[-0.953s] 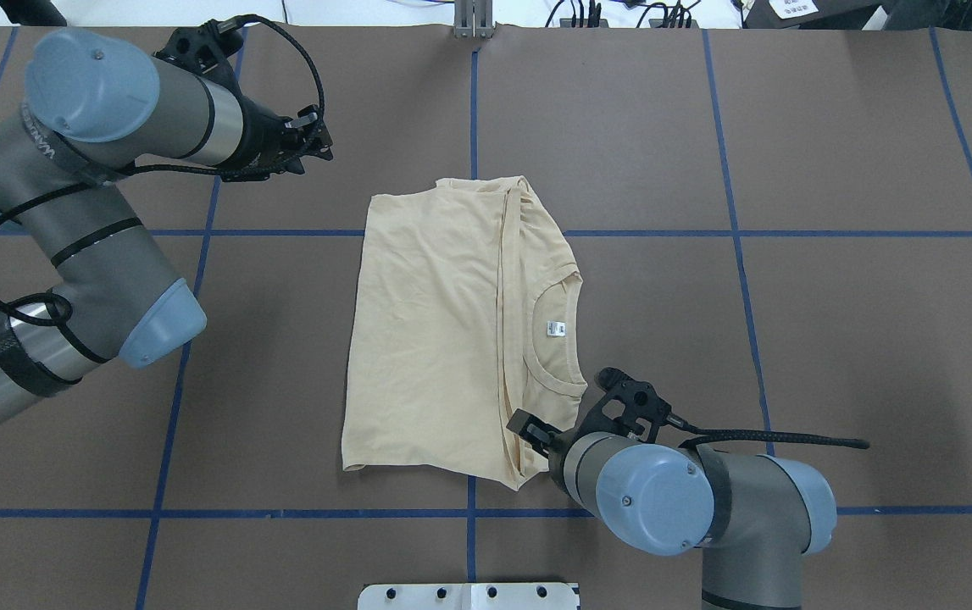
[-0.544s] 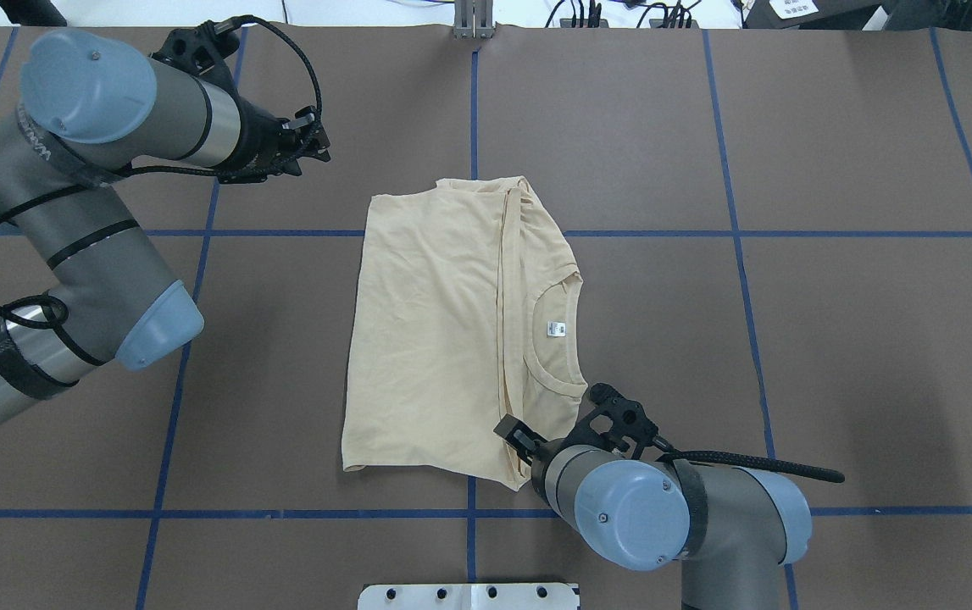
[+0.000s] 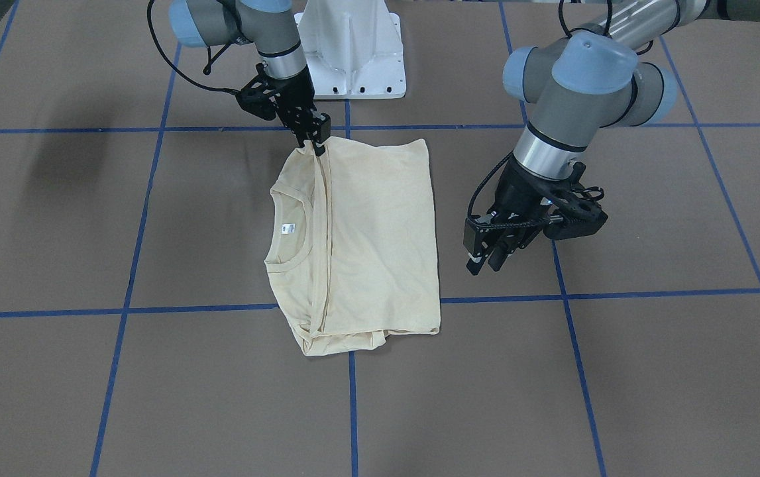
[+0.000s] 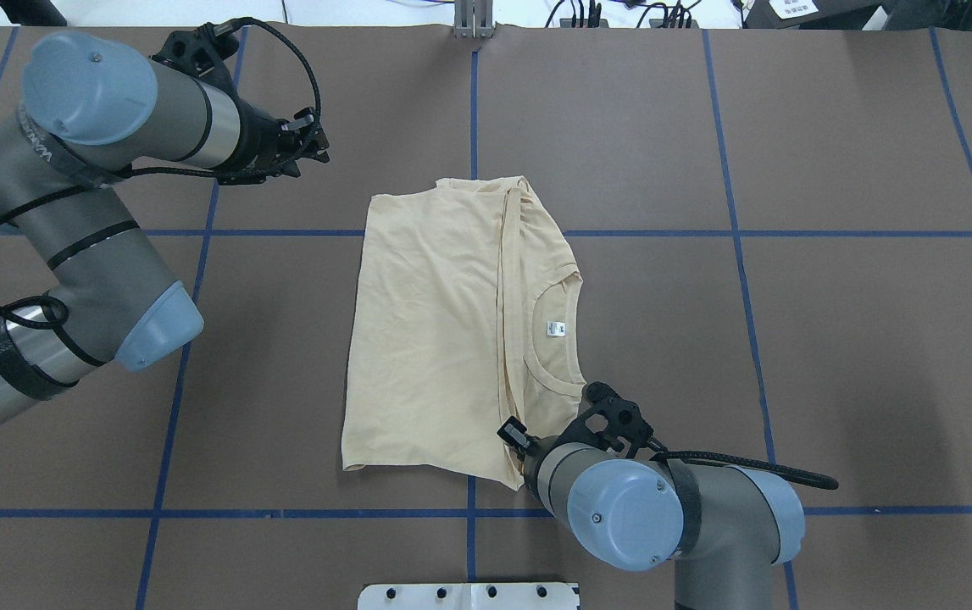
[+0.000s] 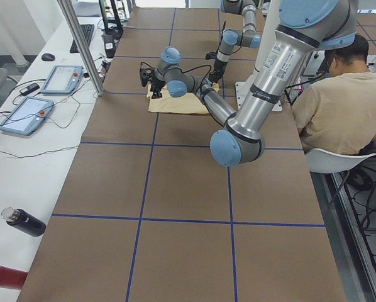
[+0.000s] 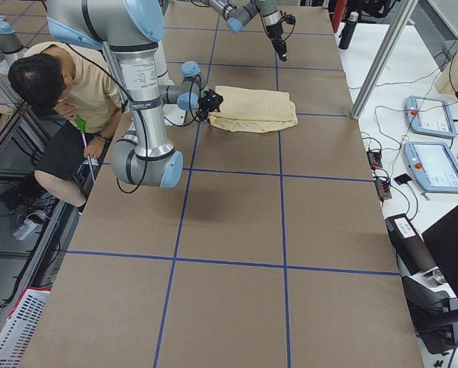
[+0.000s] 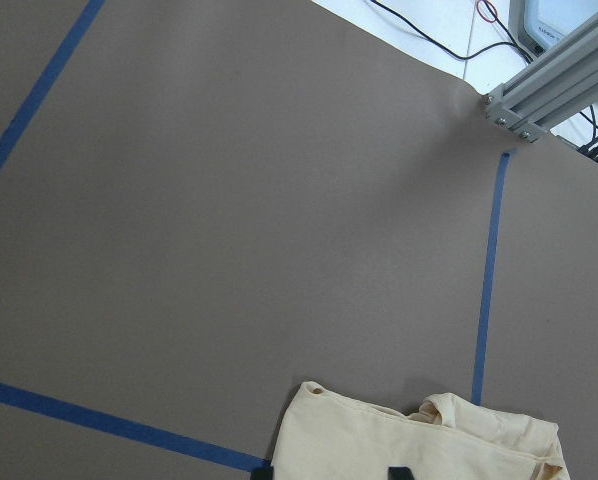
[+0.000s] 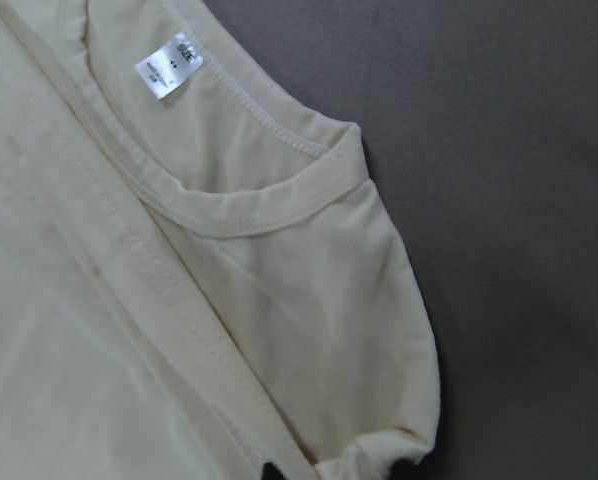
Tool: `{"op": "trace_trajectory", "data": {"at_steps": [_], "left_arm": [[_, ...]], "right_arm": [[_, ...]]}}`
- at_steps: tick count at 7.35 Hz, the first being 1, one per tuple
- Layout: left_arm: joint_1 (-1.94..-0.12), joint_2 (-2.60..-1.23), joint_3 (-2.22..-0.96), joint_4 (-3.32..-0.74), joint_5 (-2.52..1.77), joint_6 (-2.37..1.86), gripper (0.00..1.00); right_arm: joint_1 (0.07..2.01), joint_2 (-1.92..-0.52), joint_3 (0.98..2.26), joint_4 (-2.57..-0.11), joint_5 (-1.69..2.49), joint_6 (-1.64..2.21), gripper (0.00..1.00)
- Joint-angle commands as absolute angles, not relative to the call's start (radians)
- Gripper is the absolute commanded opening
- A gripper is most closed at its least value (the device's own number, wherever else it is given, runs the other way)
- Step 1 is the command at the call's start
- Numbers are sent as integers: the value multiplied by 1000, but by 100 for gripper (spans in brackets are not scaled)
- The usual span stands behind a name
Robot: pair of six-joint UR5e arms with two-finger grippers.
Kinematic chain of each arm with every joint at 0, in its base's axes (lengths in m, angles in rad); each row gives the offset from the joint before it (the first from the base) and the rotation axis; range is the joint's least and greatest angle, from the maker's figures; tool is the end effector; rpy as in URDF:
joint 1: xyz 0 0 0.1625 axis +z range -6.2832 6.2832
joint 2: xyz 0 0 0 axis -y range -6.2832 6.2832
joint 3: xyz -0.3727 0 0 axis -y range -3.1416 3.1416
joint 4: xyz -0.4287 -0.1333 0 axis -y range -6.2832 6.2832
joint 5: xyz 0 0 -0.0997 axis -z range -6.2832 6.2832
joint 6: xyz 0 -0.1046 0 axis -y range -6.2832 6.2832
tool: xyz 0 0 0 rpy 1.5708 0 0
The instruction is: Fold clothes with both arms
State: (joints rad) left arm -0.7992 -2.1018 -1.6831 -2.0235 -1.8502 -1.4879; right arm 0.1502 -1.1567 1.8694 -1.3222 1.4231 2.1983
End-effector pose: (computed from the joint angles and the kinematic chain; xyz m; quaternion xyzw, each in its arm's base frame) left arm 0.3900 -0.5508 0.1840 0.1128 0.5173 -0.2284 0.8170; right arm -0.5870 -0.2392 0.2009 -0.0454 -0.4635 0.3668 0.8053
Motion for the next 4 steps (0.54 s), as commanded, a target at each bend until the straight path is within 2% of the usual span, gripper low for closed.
{"op": "trace_trajectory", "data": {"at_steps": [1, 4], "left_arm": [[-799, -2102, -1686, -2023, -1850, -1489, 49], [-740, -2053, -1747, -2023, -1838, -1616, 50]], "right_arm": [[156, -1157, 1890, -1322, 1425, 2200, 0], [173, -1177, 1937, -1335, 1428, 2198, 0]]}}
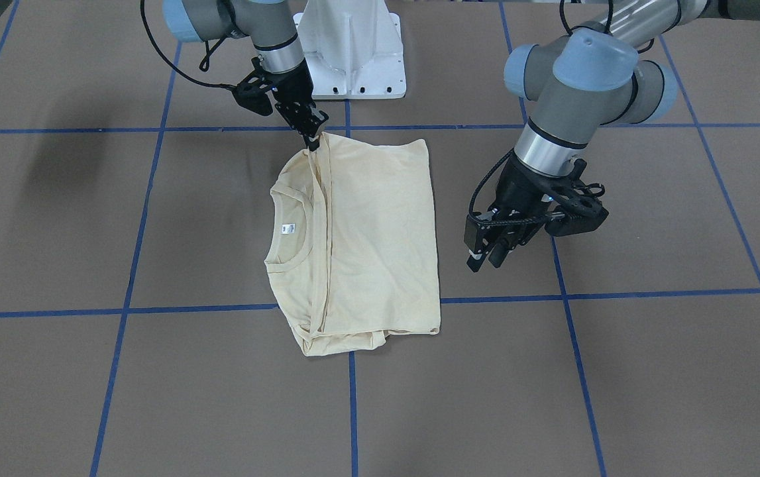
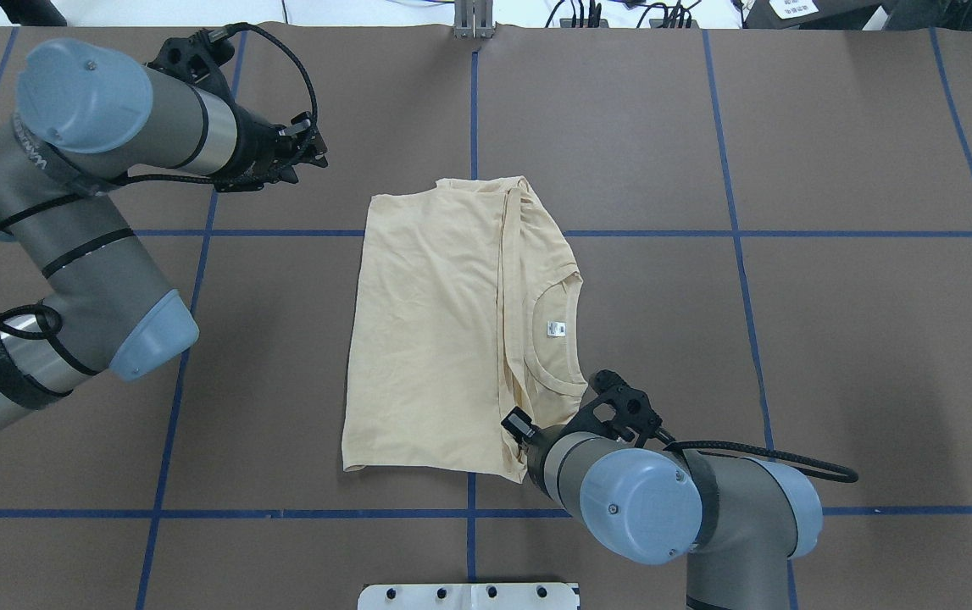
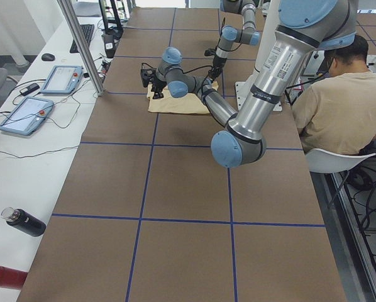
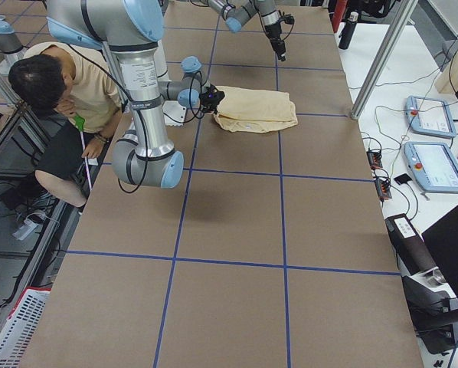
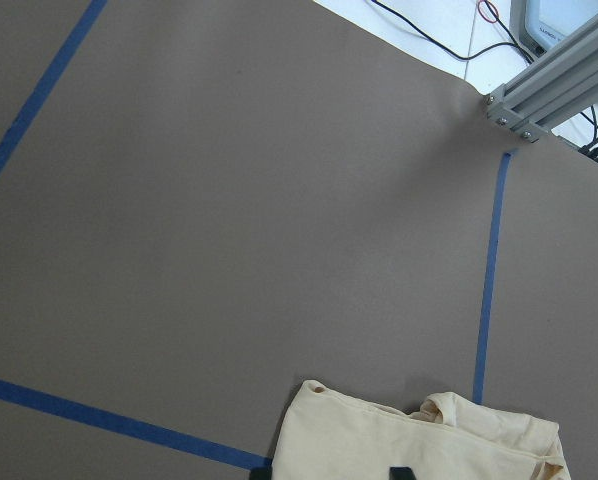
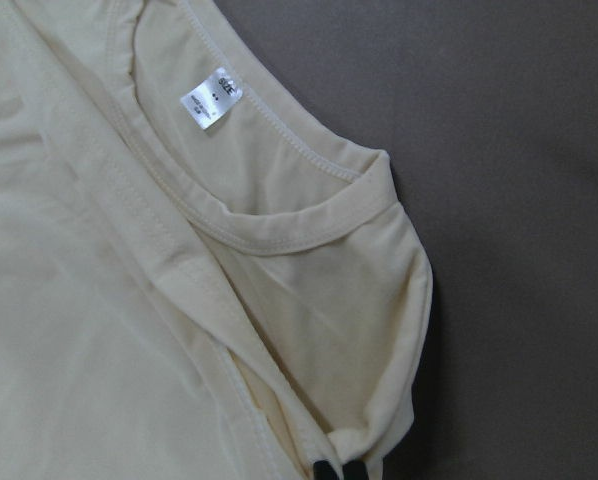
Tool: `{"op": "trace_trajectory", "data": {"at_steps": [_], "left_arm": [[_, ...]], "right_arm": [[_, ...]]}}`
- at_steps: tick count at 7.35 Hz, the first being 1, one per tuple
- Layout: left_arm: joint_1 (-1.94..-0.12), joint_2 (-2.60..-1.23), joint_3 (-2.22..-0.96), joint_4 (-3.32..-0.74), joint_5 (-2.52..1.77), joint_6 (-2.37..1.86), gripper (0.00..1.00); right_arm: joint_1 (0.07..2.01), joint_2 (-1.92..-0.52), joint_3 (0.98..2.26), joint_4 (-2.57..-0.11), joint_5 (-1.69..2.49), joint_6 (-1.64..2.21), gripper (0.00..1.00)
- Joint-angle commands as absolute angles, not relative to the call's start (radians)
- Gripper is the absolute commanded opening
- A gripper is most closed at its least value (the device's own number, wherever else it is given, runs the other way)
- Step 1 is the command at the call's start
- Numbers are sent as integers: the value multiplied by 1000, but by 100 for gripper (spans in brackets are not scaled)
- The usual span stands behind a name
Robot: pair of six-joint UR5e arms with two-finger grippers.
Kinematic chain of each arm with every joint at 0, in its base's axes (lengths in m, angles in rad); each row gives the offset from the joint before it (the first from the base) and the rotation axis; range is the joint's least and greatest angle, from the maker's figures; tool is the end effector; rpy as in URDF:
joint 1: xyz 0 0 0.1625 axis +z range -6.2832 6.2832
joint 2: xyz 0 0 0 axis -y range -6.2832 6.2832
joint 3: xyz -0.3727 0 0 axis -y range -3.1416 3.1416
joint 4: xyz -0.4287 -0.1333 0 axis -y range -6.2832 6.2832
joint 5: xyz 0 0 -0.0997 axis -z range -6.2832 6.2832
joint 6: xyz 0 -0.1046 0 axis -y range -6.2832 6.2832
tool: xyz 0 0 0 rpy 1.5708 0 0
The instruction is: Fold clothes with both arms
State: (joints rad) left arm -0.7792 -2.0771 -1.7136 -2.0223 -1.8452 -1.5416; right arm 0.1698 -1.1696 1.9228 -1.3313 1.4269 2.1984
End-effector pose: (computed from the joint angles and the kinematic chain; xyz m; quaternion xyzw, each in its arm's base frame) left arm 0.3938 -0.5365 0.1860 0.0965 0.5221 -0.2427 0.8119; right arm -0.5658 -0.2475 0.1855 -0.0462 -0.4769 0.3720 0.7950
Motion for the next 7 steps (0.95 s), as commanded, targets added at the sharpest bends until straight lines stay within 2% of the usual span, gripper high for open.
{"op": "trace_trajectory", "data": {"at_steps": [1, 3, 4, 7], "left_arm": [[-659, -1989, -1828, -2022, -1783, -1706, 50], [-457, -1870, -1955, -2022, -1683, -1939, 50], [-328, -1855, -1953, -2007, -1584, -2021, 50], [-209, -1862, -1959, -1881, -1560, -2098, 50]], "right_arm": [[173, -1183, 1939, -1335, 1427, 2200, 0], [170, -1184, 1939, -1335, 1427, 2200, 0], [170, -1184, 1940, -1335, 1428, 2200, 0], [169, -1181, 1940, -1335, 1428, 2200, 0]]}}
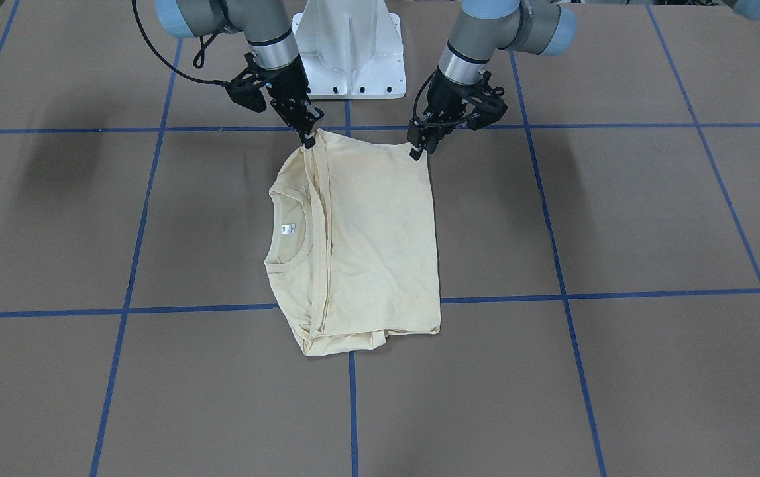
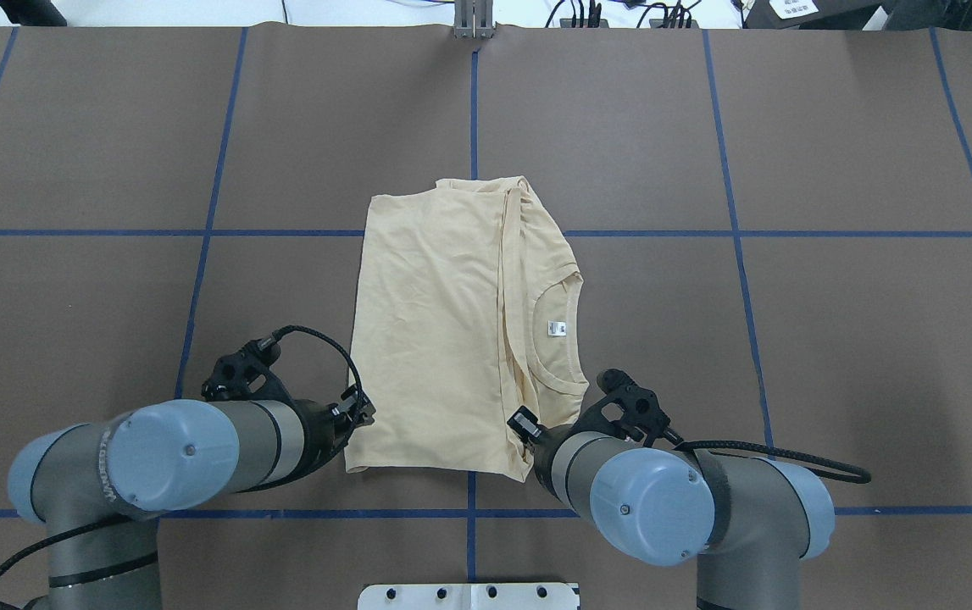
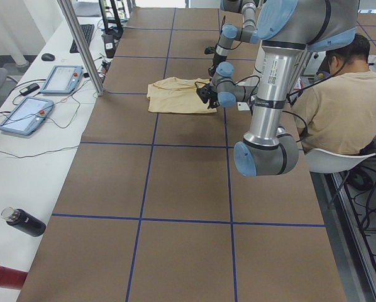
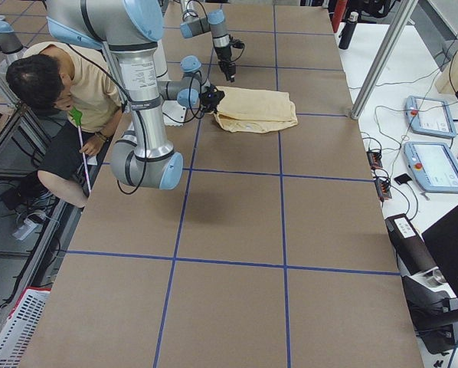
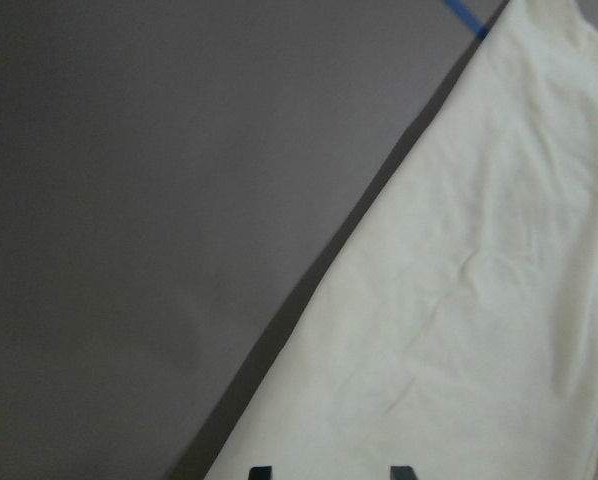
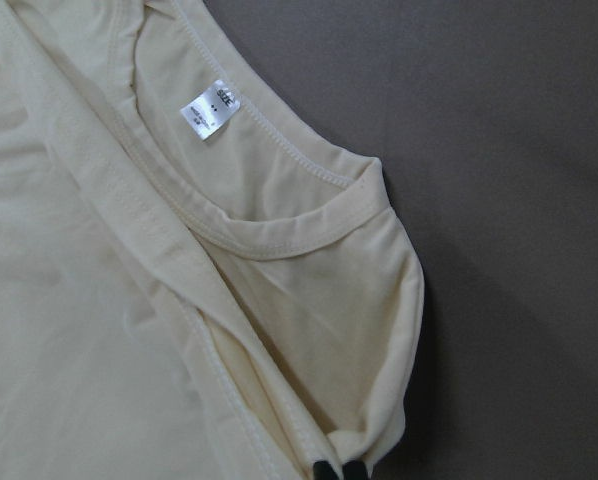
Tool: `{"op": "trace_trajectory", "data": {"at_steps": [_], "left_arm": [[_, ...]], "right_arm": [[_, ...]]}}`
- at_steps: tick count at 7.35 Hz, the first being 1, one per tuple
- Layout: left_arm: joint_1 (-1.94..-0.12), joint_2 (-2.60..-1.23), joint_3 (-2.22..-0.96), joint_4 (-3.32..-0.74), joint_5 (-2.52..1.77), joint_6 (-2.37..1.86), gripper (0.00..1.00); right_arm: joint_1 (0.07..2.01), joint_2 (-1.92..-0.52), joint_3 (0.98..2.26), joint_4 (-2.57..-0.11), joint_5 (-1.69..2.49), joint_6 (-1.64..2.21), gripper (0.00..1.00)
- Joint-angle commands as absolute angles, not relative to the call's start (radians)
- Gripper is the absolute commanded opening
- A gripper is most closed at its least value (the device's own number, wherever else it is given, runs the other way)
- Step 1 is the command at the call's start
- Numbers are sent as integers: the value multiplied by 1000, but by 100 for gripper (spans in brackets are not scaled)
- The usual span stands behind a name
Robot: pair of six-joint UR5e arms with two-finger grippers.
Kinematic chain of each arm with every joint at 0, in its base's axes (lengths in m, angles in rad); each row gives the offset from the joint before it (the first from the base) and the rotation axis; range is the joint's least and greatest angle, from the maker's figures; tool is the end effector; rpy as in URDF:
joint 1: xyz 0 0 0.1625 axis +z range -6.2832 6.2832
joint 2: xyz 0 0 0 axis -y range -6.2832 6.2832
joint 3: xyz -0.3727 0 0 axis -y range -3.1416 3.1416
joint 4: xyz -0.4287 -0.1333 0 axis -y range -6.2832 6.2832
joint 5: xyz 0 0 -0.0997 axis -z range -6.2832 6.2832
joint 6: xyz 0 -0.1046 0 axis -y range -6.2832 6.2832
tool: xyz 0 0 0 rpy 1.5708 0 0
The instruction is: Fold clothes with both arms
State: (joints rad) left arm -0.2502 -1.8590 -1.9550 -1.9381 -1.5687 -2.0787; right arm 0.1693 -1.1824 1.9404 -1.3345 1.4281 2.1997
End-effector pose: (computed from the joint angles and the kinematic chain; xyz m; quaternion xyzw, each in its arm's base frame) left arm 0.5308 -0.2735 0.2198 -0.0629 0.4928 -0.3216 0.8061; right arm -0.5602 -0.2461 0.1856 -0.0473 -0.4775 0.3720 0.7946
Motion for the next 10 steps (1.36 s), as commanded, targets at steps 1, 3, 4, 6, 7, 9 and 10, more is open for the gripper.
{"op": "trace_trajectory", "data": {"at_steps": [1, 3, 4, 6, 7, 9, 10], "left_arm": [[-207, -1855, -1962, -1881, -1560, -2098, 50], [-198, -1855, -1960, -1879, -1560, -2098, 52], [-196, -1856, -1959, -1879, -1560, -2098, 52], [-196, -1855, -1953, -1879, -1560, -2098, 47], [-196, -1858, -1951, -1879, -1560, -2100, 32], [-196, -1864, -1948, -1879, -1560, -2123, 0], [-198, -1865, -1947, -1879, -1560, -2123, 0]], "right_arm": [[169, -1181, 1940, -1335, 1428, 2200, 0], [169, -1181, 1942, -1335, 1428, 2200, 0], [170, -1180, 1942, -1335, 1428, 2201, 0], [170, -1181, 1942, -1335, 1428, 2201, 0], [170, -1181, 1942, -1335, 1428, 2201, 0], [170, -1183, 1942, -1335, 1428, 2201, 0], [170, -1183, 1942, -1335, 1428, 2201, 0]]}}
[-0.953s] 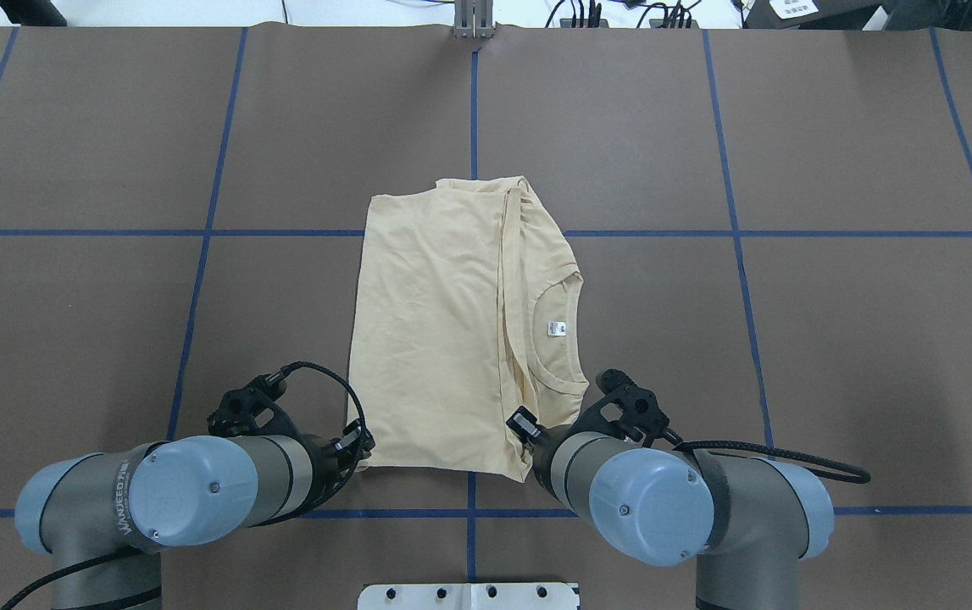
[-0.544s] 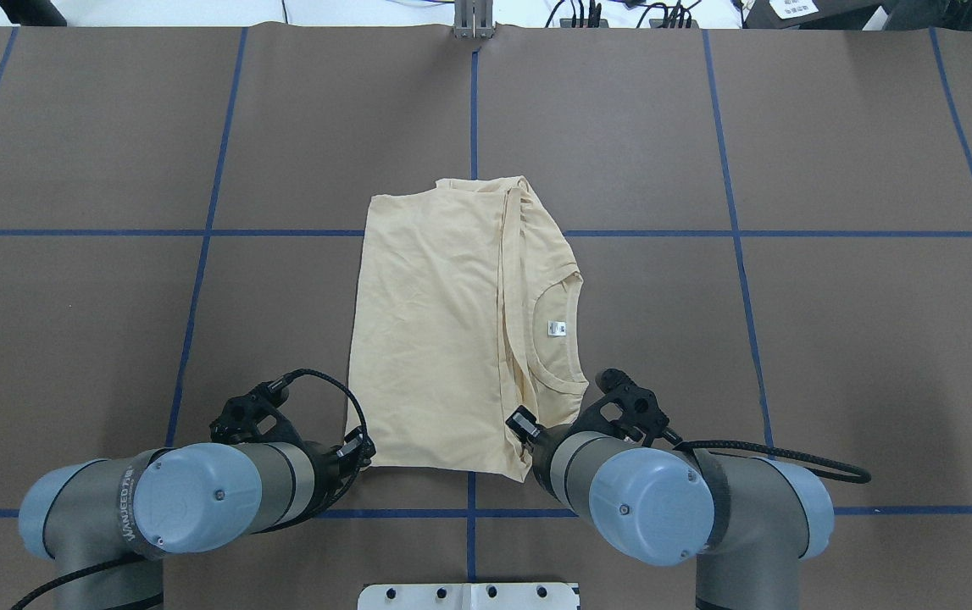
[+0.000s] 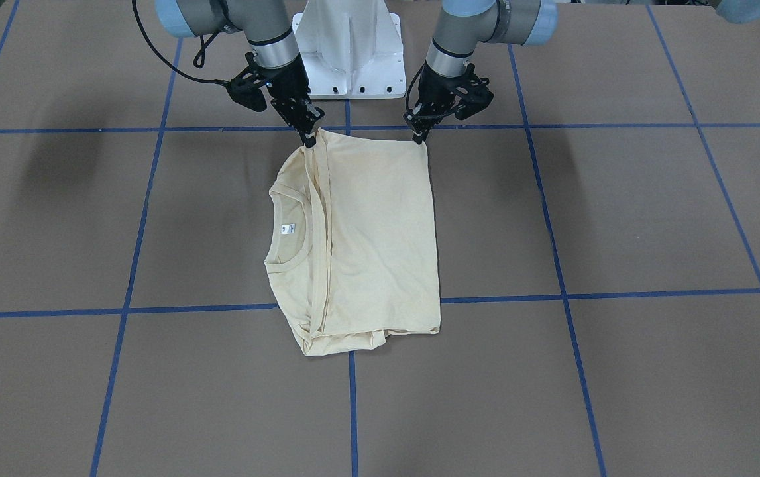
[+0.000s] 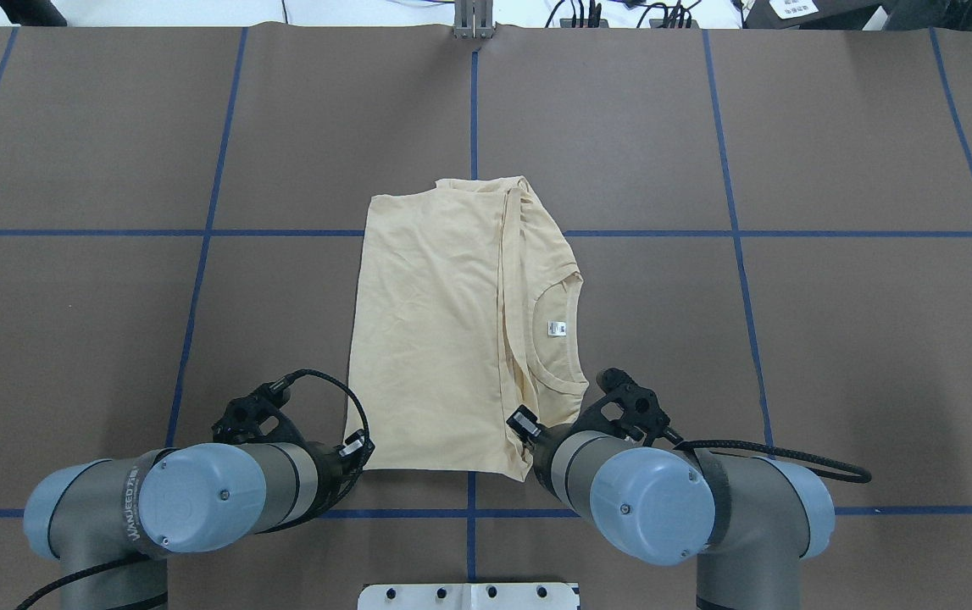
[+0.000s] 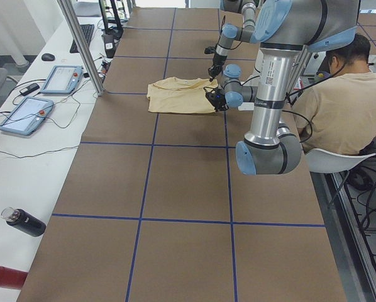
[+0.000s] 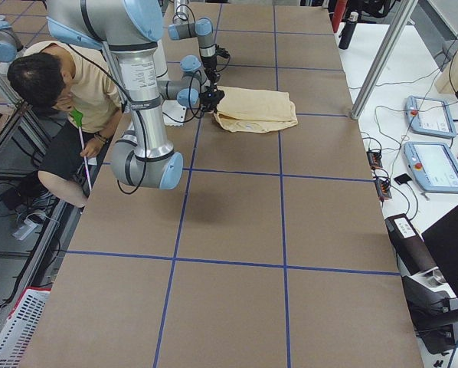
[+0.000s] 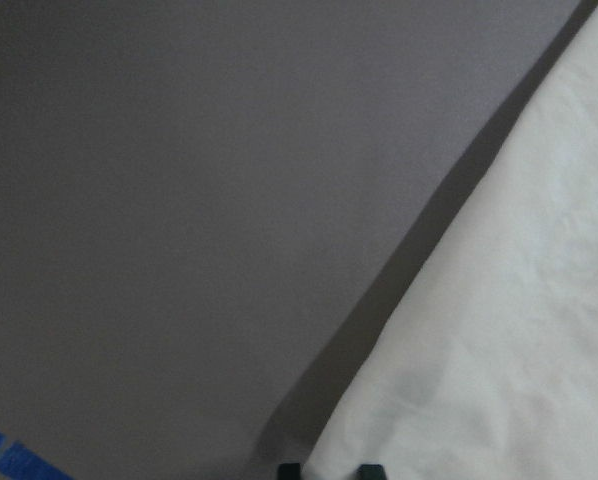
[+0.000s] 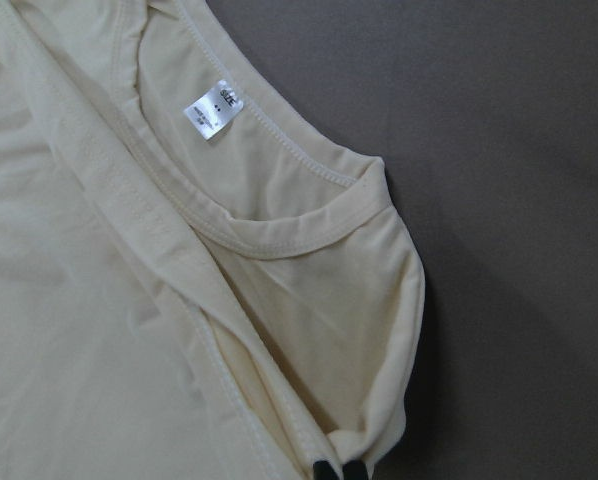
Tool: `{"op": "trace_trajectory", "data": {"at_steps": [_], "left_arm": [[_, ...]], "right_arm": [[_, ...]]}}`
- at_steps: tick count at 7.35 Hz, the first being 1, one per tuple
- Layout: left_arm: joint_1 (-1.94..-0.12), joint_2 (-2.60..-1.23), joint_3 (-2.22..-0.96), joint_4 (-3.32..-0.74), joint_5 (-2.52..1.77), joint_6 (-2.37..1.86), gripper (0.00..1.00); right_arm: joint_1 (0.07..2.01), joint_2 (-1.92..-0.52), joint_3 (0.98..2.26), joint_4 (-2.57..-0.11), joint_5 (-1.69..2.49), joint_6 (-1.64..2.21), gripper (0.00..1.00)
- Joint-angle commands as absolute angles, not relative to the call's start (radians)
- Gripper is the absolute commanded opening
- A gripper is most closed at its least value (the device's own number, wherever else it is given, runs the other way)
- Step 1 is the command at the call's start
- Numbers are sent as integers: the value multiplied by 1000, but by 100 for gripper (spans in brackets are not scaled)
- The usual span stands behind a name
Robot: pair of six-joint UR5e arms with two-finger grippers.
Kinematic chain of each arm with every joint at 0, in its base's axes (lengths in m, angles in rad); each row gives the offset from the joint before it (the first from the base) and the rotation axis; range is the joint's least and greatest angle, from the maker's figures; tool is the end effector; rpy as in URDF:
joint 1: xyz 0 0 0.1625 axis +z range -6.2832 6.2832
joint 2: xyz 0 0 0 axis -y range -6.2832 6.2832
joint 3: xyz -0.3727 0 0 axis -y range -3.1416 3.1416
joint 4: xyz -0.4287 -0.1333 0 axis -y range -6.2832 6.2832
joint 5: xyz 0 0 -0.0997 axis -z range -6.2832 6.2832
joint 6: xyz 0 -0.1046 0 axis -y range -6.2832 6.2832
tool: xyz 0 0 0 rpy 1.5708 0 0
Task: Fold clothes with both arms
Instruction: 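Grasp the near edge with both grippers and lift it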
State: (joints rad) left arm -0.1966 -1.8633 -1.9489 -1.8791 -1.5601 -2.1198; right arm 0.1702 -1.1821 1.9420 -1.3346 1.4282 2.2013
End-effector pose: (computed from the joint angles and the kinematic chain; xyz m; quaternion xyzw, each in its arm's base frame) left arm 0.5482 -0.2462 0.2286 -0.0778 0.4637 -0.3238 0.8210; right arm -0.5594 -0.2465 0.1847 -0.0478 -0.4782 0.3729 0.7937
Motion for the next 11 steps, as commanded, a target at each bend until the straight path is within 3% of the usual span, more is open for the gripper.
{"op": "trace_trajectory", "data": {"at_steps": [1, 3, 8, 9, 11], "left_arm": [[-198, -1865, -1959, -1879, -1559, -2123, 0], [-207, -1858, -2041, -1878, -1562, -2155, 0], [-212, -1874, -2172, -1824, -1483, -2546, 0], [-274, -1897, -2133, -1824, -1483, -2531, 0], [-426, -2009, -2013, -1831, -1493, -2380, 0]], "right_arm": [[170, -1183, 1944, -1335, 1428, 2201, 0], [173, -1199, 1989, -1335, 1428, 2210, 0], [190, -1255, 2149, -1336, 1445, 2697, 0], [256, -1243, 2122, -1344, 1471, 2718, 0], [458, -1128, 1942, -1344, 1688, 2711, 0]]}}
